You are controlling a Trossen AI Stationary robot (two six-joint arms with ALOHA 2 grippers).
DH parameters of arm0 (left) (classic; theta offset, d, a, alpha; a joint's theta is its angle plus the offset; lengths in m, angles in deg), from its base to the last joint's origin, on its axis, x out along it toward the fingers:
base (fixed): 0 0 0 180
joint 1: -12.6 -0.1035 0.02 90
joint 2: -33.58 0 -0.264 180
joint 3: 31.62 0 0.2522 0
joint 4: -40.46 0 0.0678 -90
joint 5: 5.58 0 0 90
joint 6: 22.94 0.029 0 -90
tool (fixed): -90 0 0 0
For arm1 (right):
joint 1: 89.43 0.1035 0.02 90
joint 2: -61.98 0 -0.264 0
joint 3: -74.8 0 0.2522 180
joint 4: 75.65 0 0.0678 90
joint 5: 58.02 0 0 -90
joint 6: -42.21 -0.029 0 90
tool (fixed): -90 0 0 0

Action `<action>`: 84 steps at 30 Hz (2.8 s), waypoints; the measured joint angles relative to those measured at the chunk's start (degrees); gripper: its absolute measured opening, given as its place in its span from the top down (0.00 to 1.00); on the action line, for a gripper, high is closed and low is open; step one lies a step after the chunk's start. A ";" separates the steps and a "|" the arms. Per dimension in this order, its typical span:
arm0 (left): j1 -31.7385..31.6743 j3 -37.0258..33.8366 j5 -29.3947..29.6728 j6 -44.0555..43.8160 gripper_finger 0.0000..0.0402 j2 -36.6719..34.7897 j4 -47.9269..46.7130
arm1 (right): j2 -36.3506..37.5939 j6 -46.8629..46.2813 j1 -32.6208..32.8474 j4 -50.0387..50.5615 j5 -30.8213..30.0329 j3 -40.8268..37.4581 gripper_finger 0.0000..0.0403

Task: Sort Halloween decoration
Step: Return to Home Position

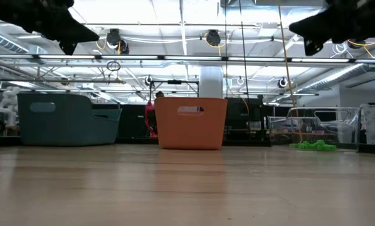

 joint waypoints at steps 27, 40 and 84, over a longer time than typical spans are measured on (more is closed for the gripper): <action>7.22 -16.96 1.05 -4.47 1.00 -14.27 10.38 | 5.07 -6.40 0.02 -9.91 0.59 -15.10 1.00; 10.27 -23.66 3.72 -3.93 1.00 -14.35 22.64 | 6.98 -5.68 0.04 -12.06 -1.18 -17.88 1.00; 18.35 -23.99 4.94 -3.23 1.00 -16.55 23.61 | 25.07 -5.58 0.07 5.14 1.97 -18.05 1.00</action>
